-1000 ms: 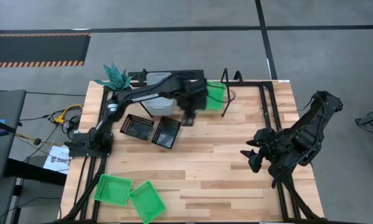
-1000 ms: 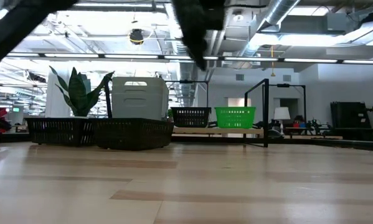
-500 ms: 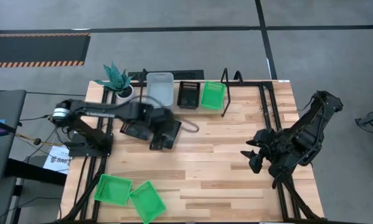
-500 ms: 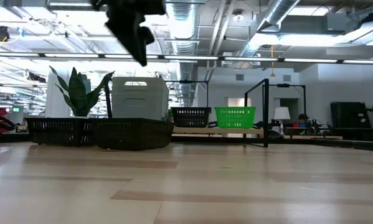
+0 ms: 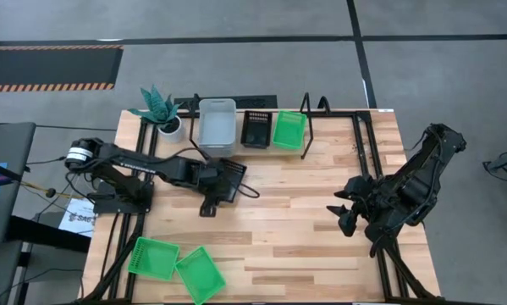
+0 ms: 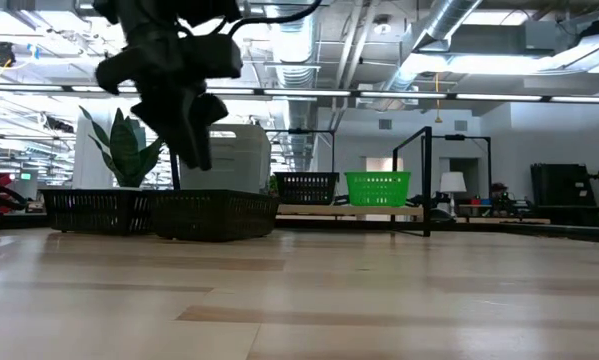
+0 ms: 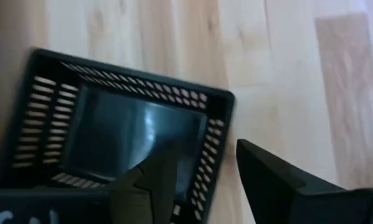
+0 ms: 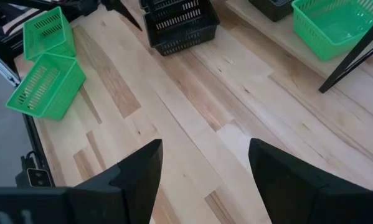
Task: Stack baskets on shelf by color
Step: Stack the right black bin on top of the black bin on the shelf
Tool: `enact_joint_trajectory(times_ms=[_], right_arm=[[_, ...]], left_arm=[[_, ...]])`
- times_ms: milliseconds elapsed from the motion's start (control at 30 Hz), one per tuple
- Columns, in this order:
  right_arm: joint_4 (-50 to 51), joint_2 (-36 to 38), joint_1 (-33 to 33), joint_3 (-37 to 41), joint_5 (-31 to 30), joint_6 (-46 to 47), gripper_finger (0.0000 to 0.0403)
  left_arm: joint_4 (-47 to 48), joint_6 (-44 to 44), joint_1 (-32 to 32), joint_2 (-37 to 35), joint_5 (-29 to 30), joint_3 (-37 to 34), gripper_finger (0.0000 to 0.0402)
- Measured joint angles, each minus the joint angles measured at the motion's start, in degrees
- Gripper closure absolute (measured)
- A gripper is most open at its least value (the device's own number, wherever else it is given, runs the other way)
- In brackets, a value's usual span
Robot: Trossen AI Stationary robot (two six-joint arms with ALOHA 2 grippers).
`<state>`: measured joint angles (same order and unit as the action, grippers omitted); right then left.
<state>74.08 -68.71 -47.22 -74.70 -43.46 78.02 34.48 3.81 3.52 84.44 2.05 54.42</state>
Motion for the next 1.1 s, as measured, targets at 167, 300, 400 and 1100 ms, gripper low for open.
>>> enact_joint_trajectory(times_ms=[167, 300, 400, 1100], right_arm=[[0.0, 0.0, 0.0, 0.0, 0.0, 0.1, 0.0139], [0.0, 0.0, 0.0, 0.0, 0.0, 0.1, 0.0139], [0.0, 0.0, 0.0, 0.0, 0.0, 0.1, 0.0139], [-1.3, 0.0, 0.0, 0.0, 0.0, 0.0, 0.0139]], left_arm=[[-4.4, -0.7, 0.6, 0.0, 0.2, -3.9, 0.0248], [-6.5, -1.3, 0.5, 0.0, 0.9, -6.1, 0.0248], [-6.6, -1.4, 0.2, 0.0, 0.6, -7.2, 0.0248], [-11.9, -15.6, 0.9, 0.0, -4.2, -7.0, 0.04]])
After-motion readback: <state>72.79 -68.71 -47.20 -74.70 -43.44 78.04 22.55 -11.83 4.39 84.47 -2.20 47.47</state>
